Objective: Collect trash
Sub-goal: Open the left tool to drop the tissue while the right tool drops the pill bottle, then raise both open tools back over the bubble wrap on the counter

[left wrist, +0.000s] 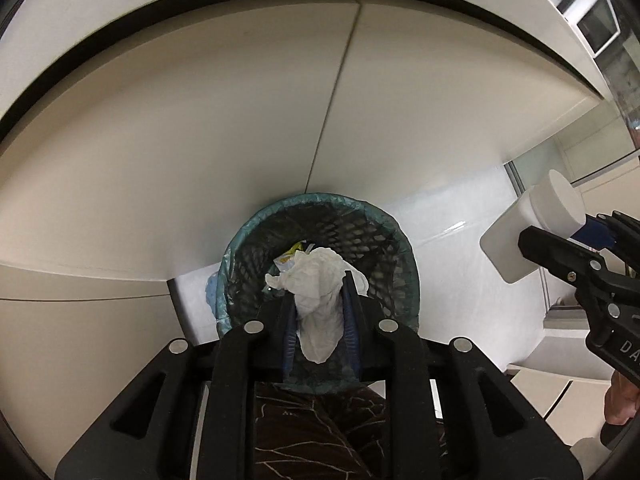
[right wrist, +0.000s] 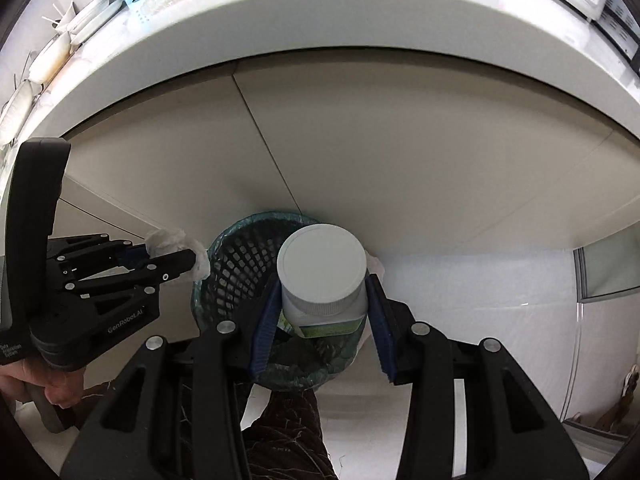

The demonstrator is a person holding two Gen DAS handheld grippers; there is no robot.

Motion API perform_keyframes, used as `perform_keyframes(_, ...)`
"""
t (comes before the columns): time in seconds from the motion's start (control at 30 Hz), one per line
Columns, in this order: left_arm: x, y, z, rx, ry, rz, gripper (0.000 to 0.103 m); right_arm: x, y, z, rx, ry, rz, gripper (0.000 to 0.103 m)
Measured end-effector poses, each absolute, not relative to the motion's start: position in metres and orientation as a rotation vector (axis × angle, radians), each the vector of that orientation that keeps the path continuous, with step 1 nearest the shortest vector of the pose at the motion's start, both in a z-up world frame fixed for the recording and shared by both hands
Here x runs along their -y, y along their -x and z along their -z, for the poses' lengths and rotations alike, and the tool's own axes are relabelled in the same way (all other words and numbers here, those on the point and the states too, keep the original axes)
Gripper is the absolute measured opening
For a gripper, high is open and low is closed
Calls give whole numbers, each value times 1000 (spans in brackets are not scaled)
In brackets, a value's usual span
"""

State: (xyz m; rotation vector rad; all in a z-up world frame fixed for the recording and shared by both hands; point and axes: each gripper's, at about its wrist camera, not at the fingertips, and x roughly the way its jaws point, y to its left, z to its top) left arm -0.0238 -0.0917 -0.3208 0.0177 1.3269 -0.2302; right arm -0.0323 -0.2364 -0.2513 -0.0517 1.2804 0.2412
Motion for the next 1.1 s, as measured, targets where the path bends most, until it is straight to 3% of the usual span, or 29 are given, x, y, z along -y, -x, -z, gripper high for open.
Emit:
perform_keyframes(0.17,96,25,321,-1328,-16,230,46,231,35,251,-1289,48,-243,40)
perform_keyframes(0.63,77,31,303,-1276,44,159,92,226,31,261,-1302,44,-287,41)
perform_keyframes(0.73,66,32,298,-1260,61,130,97,218,25,266,-1300,43,-308,41)
perform_keyframes(1.1,31,37,296,-1262,111,44,97,173,18,304,-1339,127,-383,41)
